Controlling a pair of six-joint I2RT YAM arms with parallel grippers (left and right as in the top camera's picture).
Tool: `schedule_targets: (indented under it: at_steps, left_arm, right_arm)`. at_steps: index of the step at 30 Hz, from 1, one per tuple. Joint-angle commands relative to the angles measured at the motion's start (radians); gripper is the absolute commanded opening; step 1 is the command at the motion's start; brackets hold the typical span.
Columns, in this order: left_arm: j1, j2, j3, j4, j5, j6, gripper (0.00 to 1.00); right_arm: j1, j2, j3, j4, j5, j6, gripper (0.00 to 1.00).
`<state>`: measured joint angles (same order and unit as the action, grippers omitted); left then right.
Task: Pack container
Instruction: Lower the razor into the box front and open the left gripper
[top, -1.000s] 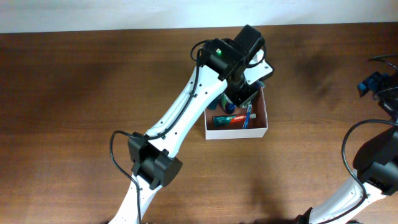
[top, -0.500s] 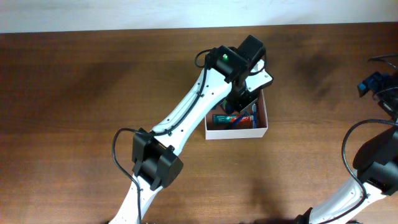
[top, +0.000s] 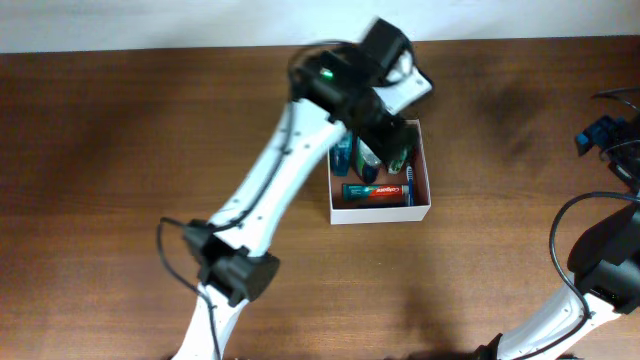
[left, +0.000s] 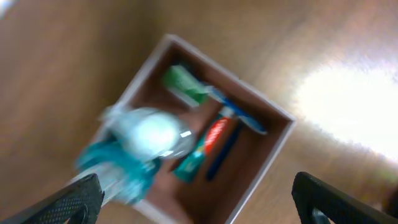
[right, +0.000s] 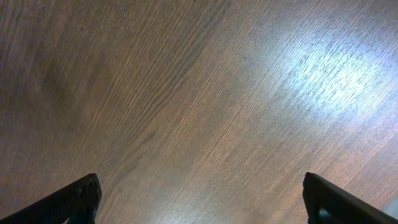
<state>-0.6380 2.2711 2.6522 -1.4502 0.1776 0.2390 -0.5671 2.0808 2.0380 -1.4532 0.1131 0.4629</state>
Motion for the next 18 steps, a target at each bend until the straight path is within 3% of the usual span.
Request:
schedule_targets:
  at_steps: [1,18]
  left_arm:
    - [0.069,-0.083,0.023,-0.034,-0.05,-0.025,0.99]
    - [0.114,-0.096,0.023,-0.224,-0.03,-0.025,0.99]
  right_arm:
    - [-0.003,-0.008,-0.006,0.003,0.019,-0.003,0.99]
    - [-0.003,-0.008,-0.006,0.003,0.019,-0.003,0.99]
